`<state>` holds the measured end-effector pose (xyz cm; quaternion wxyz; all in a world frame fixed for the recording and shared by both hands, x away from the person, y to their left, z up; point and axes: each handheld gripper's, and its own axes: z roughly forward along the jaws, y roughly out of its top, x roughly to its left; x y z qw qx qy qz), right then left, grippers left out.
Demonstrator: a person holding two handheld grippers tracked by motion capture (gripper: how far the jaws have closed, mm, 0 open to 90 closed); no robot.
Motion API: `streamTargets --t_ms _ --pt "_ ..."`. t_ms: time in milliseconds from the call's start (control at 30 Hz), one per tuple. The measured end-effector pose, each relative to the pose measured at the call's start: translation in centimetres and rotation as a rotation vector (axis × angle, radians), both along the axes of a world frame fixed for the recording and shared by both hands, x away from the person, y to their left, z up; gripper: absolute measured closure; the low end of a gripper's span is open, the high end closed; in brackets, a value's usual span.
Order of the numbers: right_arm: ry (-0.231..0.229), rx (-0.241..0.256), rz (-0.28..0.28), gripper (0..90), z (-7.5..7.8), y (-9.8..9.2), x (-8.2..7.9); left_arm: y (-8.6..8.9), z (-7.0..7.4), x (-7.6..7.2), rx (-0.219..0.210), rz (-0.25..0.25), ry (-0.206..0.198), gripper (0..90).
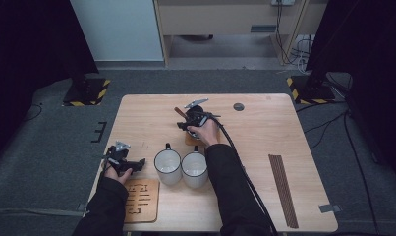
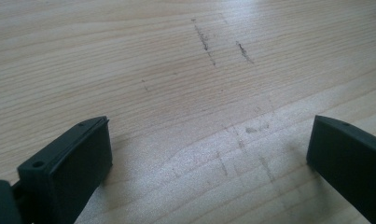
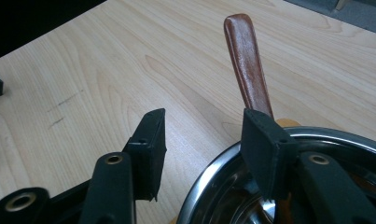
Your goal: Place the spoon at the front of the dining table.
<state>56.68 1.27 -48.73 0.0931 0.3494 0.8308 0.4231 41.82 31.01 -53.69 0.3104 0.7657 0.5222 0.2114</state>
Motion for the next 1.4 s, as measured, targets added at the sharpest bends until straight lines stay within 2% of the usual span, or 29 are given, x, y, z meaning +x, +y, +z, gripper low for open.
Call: streamTargets --t_ms 200,367,633,1000,1400 --pt "0.0 0.009 -0.022 44.8 -0.1 -0.2 0.4 0.0 0.0 0.0 0.0 0.0 0.0 0.0" --pt "0.004 -0.019 -0.048 41.4 -0.4 -0.6 0.8 0.0 0.0 0.0 0.0 0.0 0.0 0.0" --pt "0.002 -0.042 -0.089 40.5 -0.5 -1.4 1.4 0.0 0.0 0.0 0.0 -0.001 0.0 0.0" --pt "-0.001 -0.041 -0.134 39.1 -0.1 -2.5 1.9 0.0 0.0 0.0 0.001 -0.002 0.0 0.0" --pt "-0.017 -0.083 -0.168 40.3 0.0 -3.9 2.2 0.0 0.0 0.0 0.001 -0.002 0.0 0.0"
